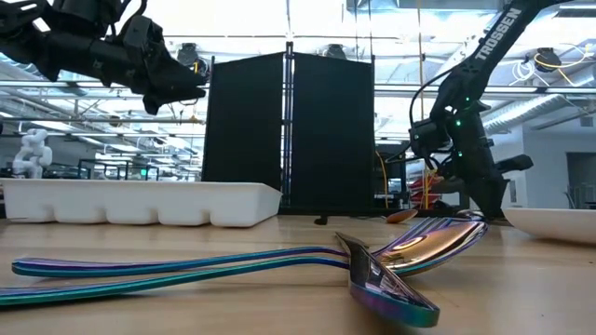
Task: Sort silverware
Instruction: Put the iridescent fork into the white silverware tray
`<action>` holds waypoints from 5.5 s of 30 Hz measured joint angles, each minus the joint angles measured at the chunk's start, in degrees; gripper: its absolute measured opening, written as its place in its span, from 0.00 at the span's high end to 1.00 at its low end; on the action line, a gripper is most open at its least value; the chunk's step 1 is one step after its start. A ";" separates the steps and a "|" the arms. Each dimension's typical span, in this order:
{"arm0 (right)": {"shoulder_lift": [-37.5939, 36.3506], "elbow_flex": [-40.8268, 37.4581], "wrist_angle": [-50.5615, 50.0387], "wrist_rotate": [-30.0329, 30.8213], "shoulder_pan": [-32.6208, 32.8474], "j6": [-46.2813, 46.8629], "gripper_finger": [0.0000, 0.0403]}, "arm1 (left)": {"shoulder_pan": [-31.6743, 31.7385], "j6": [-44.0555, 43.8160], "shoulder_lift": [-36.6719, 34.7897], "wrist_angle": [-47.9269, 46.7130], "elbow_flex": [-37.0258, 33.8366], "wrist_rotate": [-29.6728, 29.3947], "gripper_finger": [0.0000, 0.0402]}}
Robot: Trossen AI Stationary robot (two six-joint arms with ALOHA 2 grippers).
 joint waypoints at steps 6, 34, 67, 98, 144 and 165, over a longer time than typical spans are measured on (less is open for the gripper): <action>-0.53 0.00 -0.08 -0.39 0.00 0.13 0.99 | -0.02 0.08 0.00 1.43 0.00 -0.01 0.60; -33.62 0.00 14.87 -18.25 11.02 7.97 1.00 | 0.09 3.15 -0.02 5.13 1.05 0.26 0.60; 3.09 0.09 88.06 -19.61 38.95 26.07 1.00 | 0.20 8.71 -8.59 2.54 1.09 -2.36 0.60; 28.96 27.06 74.91 -18.24 43.00 30.70 1.00 | 1.62 9.12 -9.94 2.48 1.09 -2.67 0.60; 28.89 27.04 71.87 -13.53 42.13 29.59 0.84 | 1.62 9.06 -9.94 2.78 1.09 -2.67 0.60; 8.47 27.02 49.54 -19.80 44.85 6.26 0.82 | 1.62 8.78 -9.92 3.15 1.09 0.17 0.60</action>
